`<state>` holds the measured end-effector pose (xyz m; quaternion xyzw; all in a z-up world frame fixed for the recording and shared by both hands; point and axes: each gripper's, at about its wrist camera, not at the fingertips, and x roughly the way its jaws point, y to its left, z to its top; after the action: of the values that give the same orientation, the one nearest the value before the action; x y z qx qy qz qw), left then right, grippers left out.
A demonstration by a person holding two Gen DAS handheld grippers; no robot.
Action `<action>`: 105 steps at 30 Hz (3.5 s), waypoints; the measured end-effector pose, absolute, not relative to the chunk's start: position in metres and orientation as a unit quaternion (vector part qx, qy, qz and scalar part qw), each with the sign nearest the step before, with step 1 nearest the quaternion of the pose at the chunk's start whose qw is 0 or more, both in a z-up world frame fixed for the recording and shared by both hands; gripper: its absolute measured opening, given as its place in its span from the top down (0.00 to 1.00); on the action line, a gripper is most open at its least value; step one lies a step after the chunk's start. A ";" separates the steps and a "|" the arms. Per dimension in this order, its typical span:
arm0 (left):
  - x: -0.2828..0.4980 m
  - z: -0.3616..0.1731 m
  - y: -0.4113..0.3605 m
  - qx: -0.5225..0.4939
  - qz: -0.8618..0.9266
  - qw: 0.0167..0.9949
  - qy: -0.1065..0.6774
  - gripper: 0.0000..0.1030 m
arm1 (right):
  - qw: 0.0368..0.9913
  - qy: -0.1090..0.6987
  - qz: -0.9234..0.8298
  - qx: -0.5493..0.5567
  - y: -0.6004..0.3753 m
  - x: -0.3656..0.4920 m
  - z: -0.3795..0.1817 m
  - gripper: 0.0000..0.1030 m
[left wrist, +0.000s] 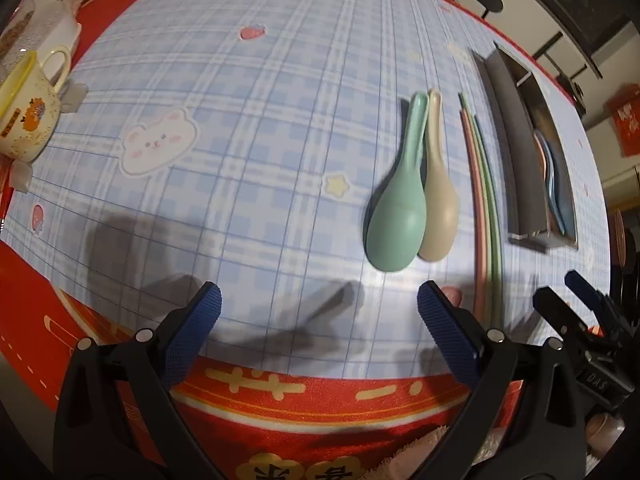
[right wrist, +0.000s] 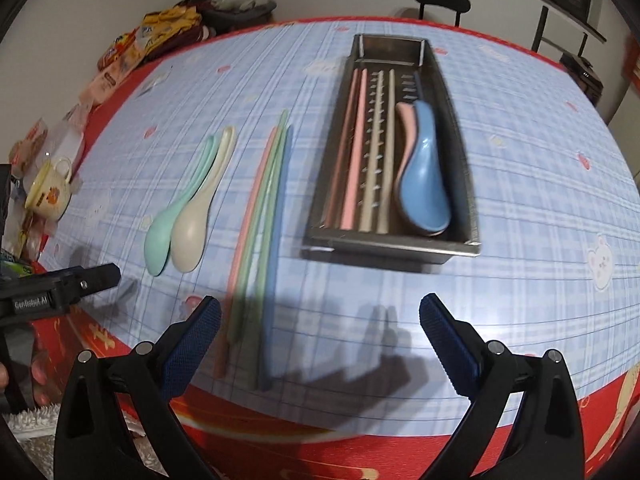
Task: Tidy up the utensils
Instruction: 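Move both tools to the green and beige spoons, then close the left tool on the green spoon bowl, then grasp the beige spoon with the right tool while the left tool holds the green spoon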
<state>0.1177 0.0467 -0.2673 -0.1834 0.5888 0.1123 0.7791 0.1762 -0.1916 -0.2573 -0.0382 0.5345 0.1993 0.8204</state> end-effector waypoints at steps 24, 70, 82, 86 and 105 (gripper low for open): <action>0.143 -0.279 0.023 -0.104 0.038 0.809 0.578 0.06 | 0.818 0.553 0.144 -0.066 -0.184 0.161 -0.275 0.47; 0.170 -0.272 0.004 0.060 -0.017 0.827 0.559 0.67 | 0.823 0.535 0.192 -0.012 -0.164 0.174 -0.259 0.83; 0.174 -0.281 0.086 -0.267 -0.014 0.771 0.579 0.67 | 0.819 0.536 0.205 -0.020 -0.154 0.178 -0.257 0.83; 0.173 -0.287 0.097 -0.319 -0.016 0.751 0.578 0.67 | 0.815 0.537 0.216 -0.026 -0.146 0.182 -0.253 0.83; 0.142 -0.305 0.139 -0.454 -0.007 0.697 0.555 0.67 | 0.756 0.604 0.252 0.016 -0.075 0.232 -0.275 0.75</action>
<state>0.1417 0.1395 -0.3051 -0.4542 0.5546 -0.0069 0.6972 0.2323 -0.0752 -0.2755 0.0162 0.6039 0.2515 0.7562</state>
